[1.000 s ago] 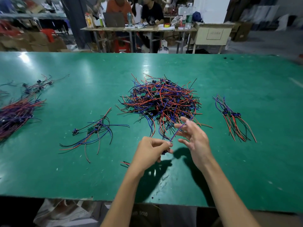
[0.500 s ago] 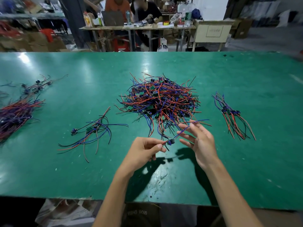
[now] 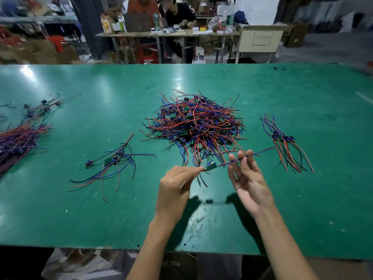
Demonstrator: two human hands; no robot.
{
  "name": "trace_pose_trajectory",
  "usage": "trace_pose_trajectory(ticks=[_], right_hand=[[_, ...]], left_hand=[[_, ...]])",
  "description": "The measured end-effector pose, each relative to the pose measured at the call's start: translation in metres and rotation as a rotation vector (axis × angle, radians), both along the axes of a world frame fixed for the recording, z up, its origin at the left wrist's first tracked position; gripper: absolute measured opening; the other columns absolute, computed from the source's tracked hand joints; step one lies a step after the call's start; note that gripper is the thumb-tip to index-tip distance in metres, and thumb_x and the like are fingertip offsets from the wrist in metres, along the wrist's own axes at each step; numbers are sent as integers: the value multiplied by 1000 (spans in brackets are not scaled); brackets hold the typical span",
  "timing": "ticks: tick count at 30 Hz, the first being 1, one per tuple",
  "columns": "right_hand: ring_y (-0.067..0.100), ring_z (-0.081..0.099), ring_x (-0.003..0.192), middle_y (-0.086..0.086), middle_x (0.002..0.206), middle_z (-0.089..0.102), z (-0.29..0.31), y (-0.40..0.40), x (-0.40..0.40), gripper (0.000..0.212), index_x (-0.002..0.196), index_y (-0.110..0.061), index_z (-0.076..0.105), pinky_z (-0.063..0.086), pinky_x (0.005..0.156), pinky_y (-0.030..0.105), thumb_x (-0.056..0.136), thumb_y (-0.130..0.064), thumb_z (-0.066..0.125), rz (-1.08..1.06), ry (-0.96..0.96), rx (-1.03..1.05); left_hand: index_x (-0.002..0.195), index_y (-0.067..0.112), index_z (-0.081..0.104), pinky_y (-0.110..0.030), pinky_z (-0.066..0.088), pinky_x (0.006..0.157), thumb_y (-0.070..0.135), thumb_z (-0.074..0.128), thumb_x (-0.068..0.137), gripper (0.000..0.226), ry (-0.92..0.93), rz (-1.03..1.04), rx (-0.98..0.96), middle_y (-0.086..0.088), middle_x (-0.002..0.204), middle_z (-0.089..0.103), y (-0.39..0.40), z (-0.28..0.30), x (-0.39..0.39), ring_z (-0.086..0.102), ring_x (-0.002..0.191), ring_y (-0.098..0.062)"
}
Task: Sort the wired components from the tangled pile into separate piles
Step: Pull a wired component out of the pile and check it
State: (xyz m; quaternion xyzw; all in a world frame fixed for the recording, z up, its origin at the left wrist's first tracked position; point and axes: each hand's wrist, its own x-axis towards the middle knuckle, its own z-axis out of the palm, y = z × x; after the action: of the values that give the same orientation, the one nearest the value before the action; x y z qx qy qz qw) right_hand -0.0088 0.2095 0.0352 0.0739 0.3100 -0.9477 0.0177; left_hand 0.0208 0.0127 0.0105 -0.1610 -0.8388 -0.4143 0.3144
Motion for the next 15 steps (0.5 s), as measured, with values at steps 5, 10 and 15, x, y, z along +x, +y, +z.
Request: trace_pose_trajectory(ticks=[5, 10, 15], right_hand=[[10, 74, 72, -1, 90, 78, 20, 8, -4, 27, 105, -22, 67, 59, 64, 19, 80, -12, 69, -162, 59, 278], [6, 69, 62, -5, 80, 78, 65, 59, -48, 24, 114, -14, 71, 55, 58, 18, 90, -7, 71, -275, 66, 710], [13, 68, 57, 12, 79, 75, 79, 124, -145, 30, 113, 0, 71, 61, 63, 25, 84, 1, 77, -203, -140, 1210]], left_hand=[[115, 32, 74, -21, 40, 77, 25, 65, 96, 22, -136, -11, -115, 20, 99, 74, -2, 1, -3, 66, 87, 3], [103, 35, 74, -15, 43, 68, 29, 61, 100, 14, -307, 93, 115, 21, 98, 72, -2, -17, -8, 63, 78, -5], [89, 31, 77, -40, 61, 76, 26, 58, 99, 22, -451, 199, 634, 10, 90, 76, -14, -20, -26, 70, 86, -16]])
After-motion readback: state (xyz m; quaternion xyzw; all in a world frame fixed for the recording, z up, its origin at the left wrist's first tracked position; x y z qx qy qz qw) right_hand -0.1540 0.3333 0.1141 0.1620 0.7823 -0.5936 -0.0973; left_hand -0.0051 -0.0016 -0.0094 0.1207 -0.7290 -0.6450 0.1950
